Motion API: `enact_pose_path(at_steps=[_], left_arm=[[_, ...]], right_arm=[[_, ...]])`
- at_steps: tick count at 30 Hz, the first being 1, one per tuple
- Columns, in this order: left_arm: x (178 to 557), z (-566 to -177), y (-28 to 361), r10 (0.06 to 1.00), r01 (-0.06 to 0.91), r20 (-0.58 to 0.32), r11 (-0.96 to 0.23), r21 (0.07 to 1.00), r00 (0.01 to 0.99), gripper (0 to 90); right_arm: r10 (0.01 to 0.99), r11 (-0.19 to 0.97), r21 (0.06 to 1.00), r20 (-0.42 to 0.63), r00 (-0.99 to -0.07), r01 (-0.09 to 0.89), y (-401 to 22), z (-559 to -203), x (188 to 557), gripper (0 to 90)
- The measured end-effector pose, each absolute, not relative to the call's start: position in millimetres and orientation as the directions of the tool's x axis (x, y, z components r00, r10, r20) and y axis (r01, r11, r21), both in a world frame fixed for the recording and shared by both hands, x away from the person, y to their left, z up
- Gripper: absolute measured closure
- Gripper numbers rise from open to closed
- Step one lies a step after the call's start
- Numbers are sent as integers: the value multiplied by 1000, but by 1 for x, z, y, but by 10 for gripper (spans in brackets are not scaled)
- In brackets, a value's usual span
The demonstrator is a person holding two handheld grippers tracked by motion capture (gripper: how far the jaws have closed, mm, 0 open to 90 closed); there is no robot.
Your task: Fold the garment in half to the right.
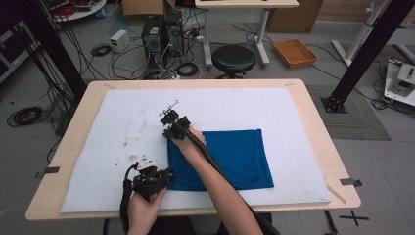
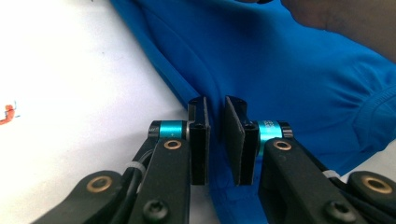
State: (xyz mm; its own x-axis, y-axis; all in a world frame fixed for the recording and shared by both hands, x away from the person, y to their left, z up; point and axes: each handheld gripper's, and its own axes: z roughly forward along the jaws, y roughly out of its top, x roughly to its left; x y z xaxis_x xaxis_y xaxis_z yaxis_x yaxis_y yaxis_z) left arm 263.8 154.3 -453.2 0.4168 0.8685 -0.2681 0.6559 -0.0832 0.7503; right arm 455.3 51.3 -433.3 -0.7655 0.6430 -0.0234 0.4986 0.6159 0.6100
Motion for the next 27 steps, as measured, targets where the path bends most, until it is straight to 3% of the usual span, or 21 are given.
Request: enact_pose_path(at_steps=[3,15,27], left_arm=[[263,-453,154,868,655,-270,-82,751,418,804],[259,-432,147,830,587,-259,-99,803,494,856],[268,-397,77,718,527,-285,-133,839,635,857]], right_arm=[[640,608,621,-17,-768,494,51,-432,455,870],[614,478,740,105,-782,474,9,-391,450,870],[608,402,802,128,-783,443,-87,-350,444,871]])
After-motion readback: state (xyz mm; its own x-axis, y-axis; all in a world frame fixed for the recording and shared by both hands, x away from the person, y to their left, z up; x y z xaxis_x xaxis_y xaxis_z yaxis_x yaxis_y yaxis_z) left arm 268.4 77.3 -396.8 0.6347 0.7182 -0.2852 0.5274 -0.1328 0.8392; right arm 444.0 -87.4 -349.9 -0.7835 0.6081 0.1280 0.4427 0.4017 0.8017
